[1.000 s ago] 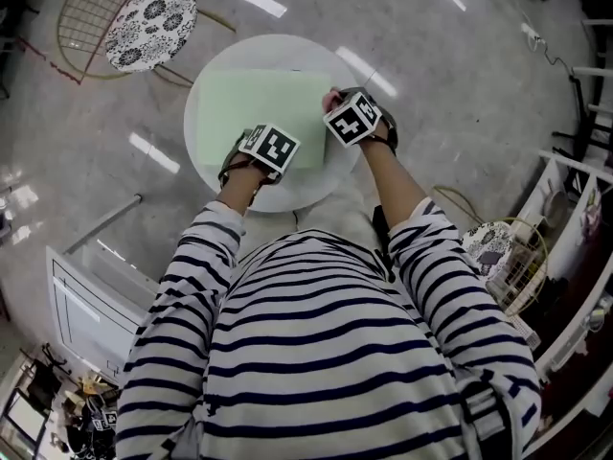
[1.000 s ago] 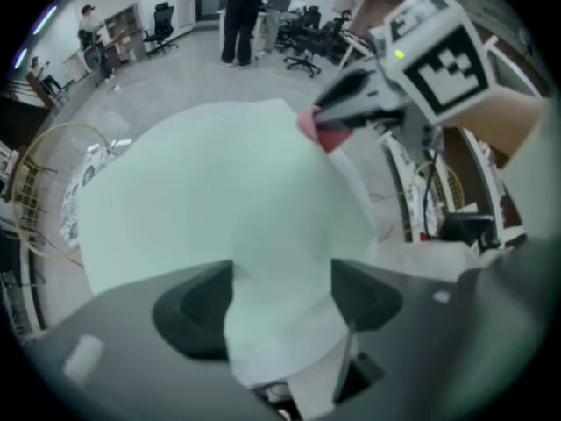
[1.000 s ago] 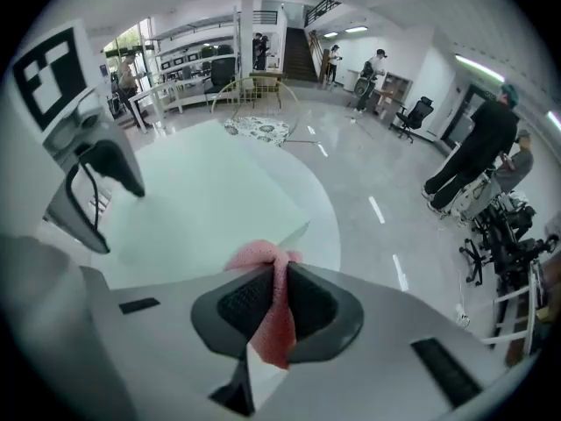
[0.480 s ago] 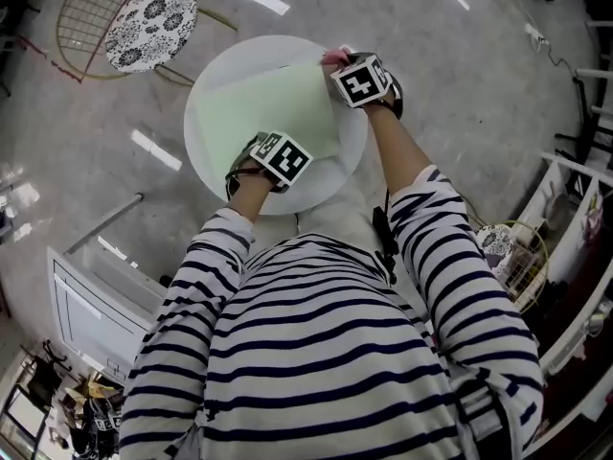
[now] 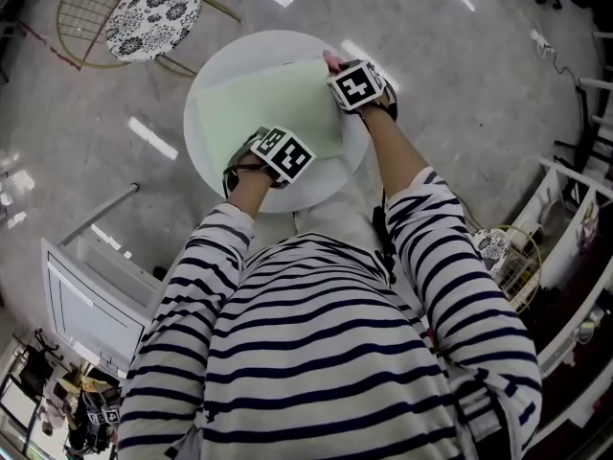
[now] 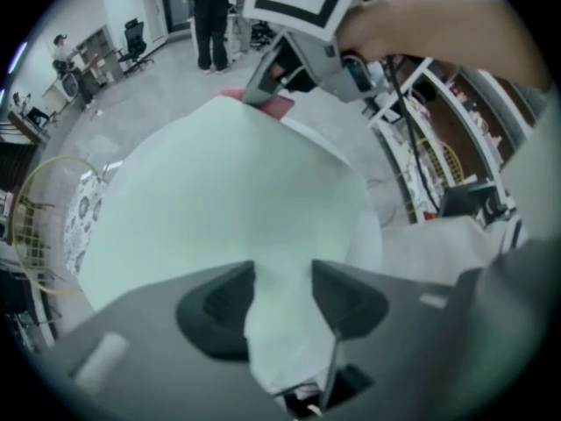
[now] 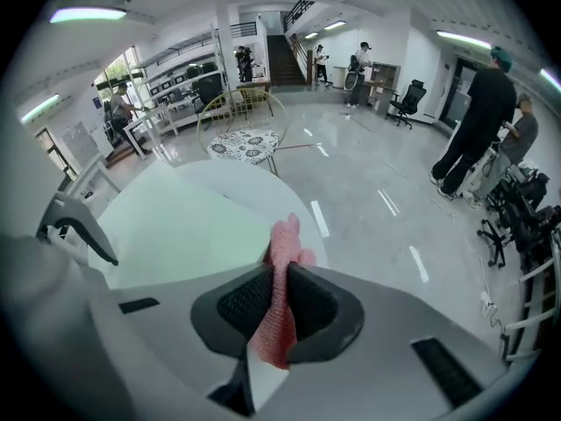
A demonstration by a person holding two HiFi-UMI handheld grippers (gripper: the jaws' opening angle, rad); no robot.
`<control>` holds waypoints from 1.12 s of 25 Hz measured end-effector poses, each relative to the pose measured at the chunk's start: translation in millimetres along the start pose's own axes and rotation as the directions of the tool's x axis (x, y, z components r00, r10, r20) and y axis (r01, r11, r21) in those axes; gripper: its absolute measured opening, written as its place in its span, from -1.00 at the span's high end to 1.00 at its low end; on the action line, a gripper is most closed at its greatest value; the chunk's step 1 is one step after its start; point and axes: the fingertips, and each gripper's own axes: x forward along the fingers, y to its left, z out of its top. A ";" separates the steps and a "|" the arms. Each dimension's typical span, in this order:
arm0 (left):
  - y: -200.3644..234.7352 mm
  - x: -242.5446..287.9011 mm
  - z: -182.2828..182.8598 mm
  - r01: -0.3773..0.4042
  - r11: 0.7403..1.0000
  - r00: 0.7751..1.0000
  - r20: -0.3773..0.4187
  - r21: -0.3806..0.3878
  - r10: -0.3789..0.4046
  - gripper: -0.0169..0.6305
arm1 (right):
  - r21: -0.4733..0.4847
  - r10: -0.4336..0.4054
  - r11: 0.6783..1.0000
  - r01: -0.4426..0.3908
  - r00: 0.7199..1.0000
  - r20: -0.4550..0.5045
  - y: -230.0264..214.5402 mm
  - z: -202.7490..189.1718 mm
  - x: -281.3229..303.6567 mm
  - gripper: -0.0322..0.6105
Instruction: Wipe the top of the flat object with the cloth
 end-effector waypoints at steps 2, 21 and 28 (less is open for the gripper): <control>0.0 -0.7 0.3 0.005 1.000 1.000 0.004 -0.004 -0.005 0.30 | -0.006 0.031 1.000 -0.031 0.999 -0.016 3.7 -8.0 -3.8 0.77; 0.4 1.6 -0.4 0.007 1.000 1.000 -0.002 0.013 -0.007 0.30 | -0.032 0.199 0.979 -0.202 0.976 -0.088 77.0 -108.9 -52.5 0.77; 1.8 2.1 -1.8 0.023 1.000 1.000 -0.003 -0.009 -0.023 0.30 | -0.017 0.219 0.974 -0.224 0.966 -0.137 103.2 -144.5 -68.7 0.77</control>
